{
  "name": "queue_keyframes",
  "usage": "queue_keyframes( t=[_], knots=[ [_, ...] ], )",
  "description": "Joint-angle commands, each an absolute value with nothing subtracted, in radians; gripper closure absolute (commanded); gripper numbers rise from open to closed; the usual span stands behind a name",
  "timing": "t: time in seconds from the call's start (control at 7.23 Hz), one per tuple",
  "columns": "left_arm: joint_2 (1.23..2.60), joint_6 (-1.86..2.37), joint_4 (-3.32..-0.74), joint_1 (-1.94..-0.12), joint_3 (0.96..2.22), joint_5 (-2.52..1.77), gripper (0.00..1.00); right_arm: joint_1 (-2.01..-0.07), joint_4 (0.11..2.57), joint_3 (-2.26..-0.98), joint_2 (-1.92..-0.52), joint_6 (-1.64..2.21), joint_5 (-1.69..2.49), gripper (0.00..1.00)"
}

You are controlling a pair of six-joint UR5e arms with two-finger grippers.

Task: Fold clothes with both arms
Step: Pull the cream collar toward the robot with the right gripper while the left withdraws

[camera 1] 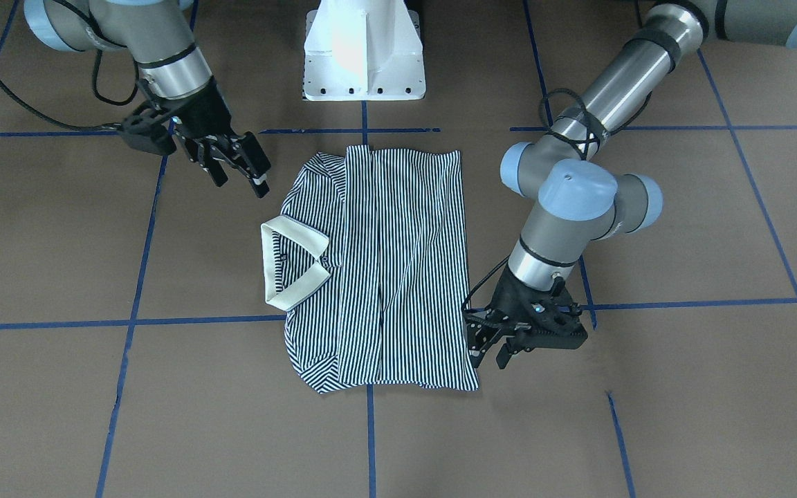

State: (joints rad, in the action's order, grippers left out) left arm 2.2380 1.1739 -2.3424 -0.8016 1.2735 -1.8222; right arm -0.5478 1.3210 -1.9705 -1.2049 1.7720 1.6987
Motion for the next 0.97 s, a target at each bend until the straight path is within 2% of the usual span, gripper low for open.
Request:
queue_keyframes(
  t=[0.0,0.28,0.55,0.69,0.83],
  knots=[
    [2.067,1.175,-2.336,-0.808,1.512,-1.871,0.5,-0.531,1.387,-1.823,-1.047,1.653,1.701,0.0],
    [1.992,1.177,-2.333,-0.81,1.598,-1.888,0.5,-0.468,1.397,-1.773,-1.002,1.533,1.703,0.0],
    [1.979,1.183,-2.333,-0.81,1.617,-1.902,0.5,-0.387,1.484,-1.781,-0.971,1.349,1.691,0.0],
    [1.979,1.183,-2.333,-0.81,1.614,-1.902,0.5,-0.362,1.535,-1.779,-0.938,1.239,1.684,0.04],
    [1.979,1.186,-2.333,-0.808,1.612,-1.902,0.5,-0.341,1.572,-1.784,-0.933,1.195,1.681,0.17]
  ],
)
